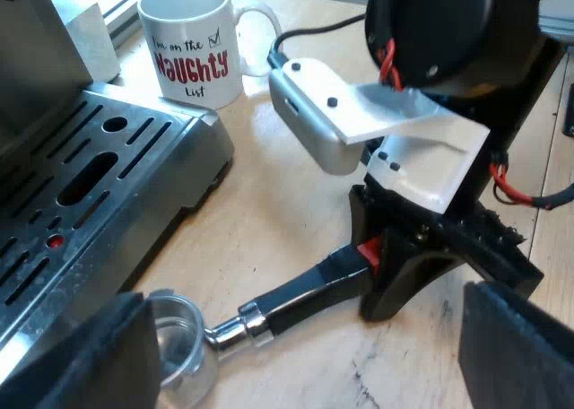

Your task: Grind coffee beans and then tamp

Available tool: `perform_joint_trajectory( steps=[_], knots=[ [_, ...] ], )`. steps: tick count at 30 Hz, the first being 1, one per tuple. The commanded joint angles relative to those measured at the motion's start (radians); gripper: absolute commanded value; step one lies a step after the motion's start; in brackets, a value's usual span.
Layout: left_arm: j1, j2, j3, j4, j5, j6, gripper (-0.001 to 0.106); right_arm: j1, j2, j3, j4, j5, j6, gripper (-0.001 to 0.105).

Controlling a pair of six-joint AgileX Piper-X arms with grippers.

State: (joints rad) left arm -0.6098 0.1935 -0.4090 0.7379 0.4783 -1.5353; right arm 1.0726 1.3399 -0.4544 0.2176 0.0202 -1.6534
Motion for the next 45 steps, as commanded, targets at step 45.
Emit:
perform_joint_trajectory(
  steps=[45],
  knots=[
    [-0.004,-0.006,-0.001,-0.01,-0.004,0.0,0.071,-0.002,0.018,-0.107,0.233,0.004,0.139,0.038]
  ],
)
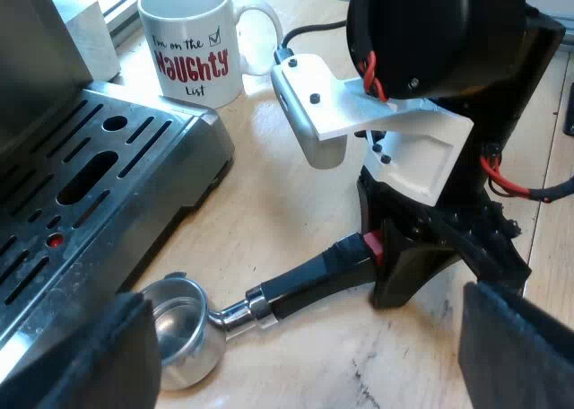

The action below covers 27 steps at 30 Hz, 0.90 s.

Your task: Grind coffee beans and then tamp

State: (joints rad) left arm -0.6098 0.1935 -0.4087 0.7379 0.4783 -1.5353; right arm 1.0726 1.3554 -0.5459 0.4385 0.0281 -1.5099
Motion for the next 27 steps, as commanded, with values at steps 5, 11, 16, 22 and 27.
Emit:
perform_joint_trajectory(
  steps=[5,11,16,22,27],
  knots=[
    [-0.004,-0.006,-0.001,-0.01,-0.004,0.0,0.071,-0.002,0.003,-0.016,0.056,-0.004,0.006,0.053],
    [-0.004,-0.006,-0.001,-0.01,-0.004,0.0,0.071,-0.002,0.003,-0.044,0.158,-0.004,0.033,0.064],
    [-0.004,-0.006,-0.001,-0.01,-0.004,0.0,0.071,-0.002,0.003,-0.086,0.239,-0.004,0.033,0.065],
    [-0.004,-0.006,-0.001,-0.01,-0.004,0.0,0.071,-0.002,-0.005,-0.152,0.325,-0.004,0.024,0.065],
    [-0.004,-0.006,-0.001,-0.008,-0.004,0.0,0.071,-0.002,-0.066,-0.183,0.36,0.006,0.024,0.065]
  ],
)
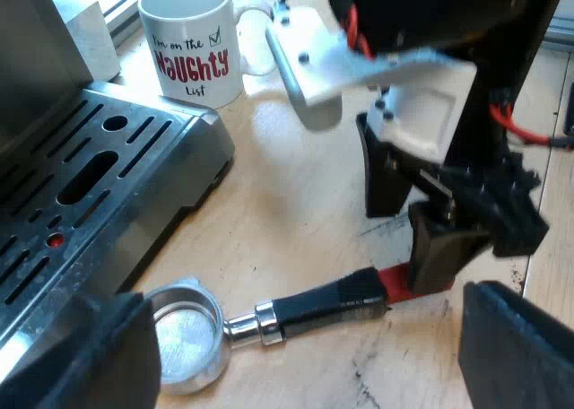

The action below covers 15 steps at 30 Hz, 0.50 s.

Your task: Grind coffee beans and then tamp

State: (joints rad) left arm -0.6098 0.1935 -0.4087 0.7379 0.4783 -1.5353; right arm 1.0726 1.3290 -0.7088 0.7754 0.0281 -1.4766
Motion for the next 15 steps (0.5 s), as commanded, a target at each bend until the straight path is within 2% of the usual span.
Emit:
perform_joint_trajectory(
  steps=[1,8,13,15],
  knots=[
    [-0.004,-0.006,-0.001,-0.007,-0.004,0.0,0.071,-0.002,-0.056,-0.025,0.033,0.021,-0.009,0.065],
    [-0.004,-0.006,-0.004,-0.008,-0.006,-0.013,0.071,-0.002,-0.187,-0.028,0.039,0.022,-0.009,0.065],
    [-0.004,-0.006,-0.037,0.017,-0.075,-0.111,0.071,-0.002,-0.296,-0.028,0.039,0.022,-0.016,0.065],
    [-0.004,-0.006,-0.054,0.044,-0.1,-0.127,0.071,-0.002,-0.332,-0.028,0.037,0.022,-0.016,0.065]
  ],
)
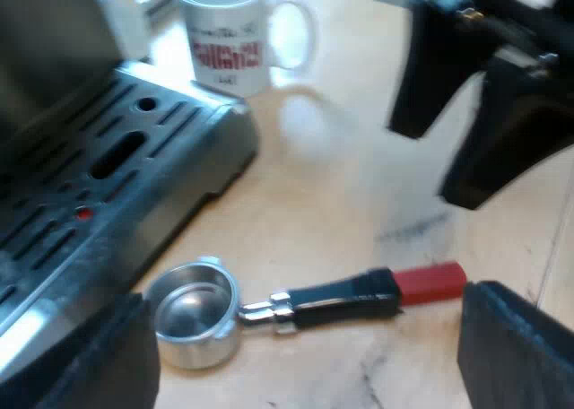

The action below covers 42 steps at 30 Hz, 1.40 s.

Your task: Grind coffee beans and then tamp

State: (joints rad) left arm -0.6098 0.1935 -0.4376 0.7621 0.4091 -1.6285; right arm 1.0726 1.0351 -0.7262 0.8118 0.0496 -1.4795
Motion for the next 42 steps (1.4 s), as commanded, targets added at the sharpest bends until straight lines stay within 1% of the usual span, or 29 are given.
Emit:
perform_joint_trajectory(
  steps=[1,5,6,7,8,10,13,15,17,19,21,26,29,30,33,37,40,42],
  knots=[
    [-0.004,-0.006,-0.04,0.044,-0.048,-0.033,0.071,-0.002,-0.062,-0.011,0.001,0.0,-0.013,0.065],
    [-0.004,-0.006,-0.082,0.126,-0.096,-0.033,0.071,-0.002,-0.092,-0.011,-0.003,0.0,-0.024,0.065],
    [-0.004,-0.006,-0.089,0.137,-0.105,-0.033,0.071,0.005,-0.126,-0.011,-0.015,0.0,-0.046,0.065],
    [-0.004,-0.006,-0.096,0.16,-0.116,-0.042,0.071,0.026,-0.154,-0.011,-0.046,0.0,-0.088,0.065],
    [-0.004,-0.006,-0.098,0.171,-0.121,-0.05,0.071,0.031,-0.161,-0.011,-0.053,0.0,-0.095,0.065],
    [-0.004,-0.008,-0.104,0.206,-0.145,-0.085,0.071,0.064,-0.185,-0.011,-0.112,0.0,-0.134,0.065],
    [-0.004,-0.008,-0.103,0.229,-0.149,-0.1,0.071,0.097,-0.197,-0.011,-0.169,0.005,-0.161,0.065],
    [-0.004,-0.008,-0.103,0.231,-0.152,-0.103,0.071,0.136,-0.2,-0.011,-0.25,0.054,-0.189,0.065],
    [-0.004,-0.008,-0.103,0.231,-0.161,-0.105,0.071,0.152,-0.2,-0.011,-0.286,0.07,-0.208,0.065],
    [-0.004,-0.008,-0.109,0.254,-0.213,-0.129,0.071,0.165,-0.2,-0.011,-0.314,0.07,-0.232,0.064],
    [-0.004,-0.008,-0.121,0.282,-0.251,-0.129,0.071,0.169,-0.2,-0.011,-0.322,0.073,-0.252,0.064],
    [-0.004,0.016,-0.163,0.341,-0.282,-0.129,0.071,0.169,-0.2,-0.003,-0.322,0.119,-0.254,0.064],
    [-0.004,0.068,-0.179,0.345,-0.287,-0.129,0.071,0.169,-0.2,0.006,-0.322,0.127,-0.254,0.064],
    [-0.004,0.095,-0.182,0.343,-0.306,-0.129,0.071,0.169,-0.2,0.011,-0.322,0.127,-0.254,0.064],
    [-0.004,0.153,-0.184,0.332,-0.331,-0.125,0.071,0.169,-0.2,0.022,-0.322,0.129,-0.254,0.064],
    [-0.004,0.212,-0.184,0.298,-0.331,-0.125,0.071,0.169,-0.198,0.024,-0.322,0.129,-0.254,0.064],
    [-0.004,0.227,-0.184,0.273,-0.331,-0.125,0.071,0.169,-0.198,0.024,-0.32,0.131,-0.254,0.064],
    [0.014,0.233,-0.184,0.264,-0.329,-0.125,0.071,0.169,-0.198,0.024,-0.32,0.137,-0.254,0.064]
  ],
)
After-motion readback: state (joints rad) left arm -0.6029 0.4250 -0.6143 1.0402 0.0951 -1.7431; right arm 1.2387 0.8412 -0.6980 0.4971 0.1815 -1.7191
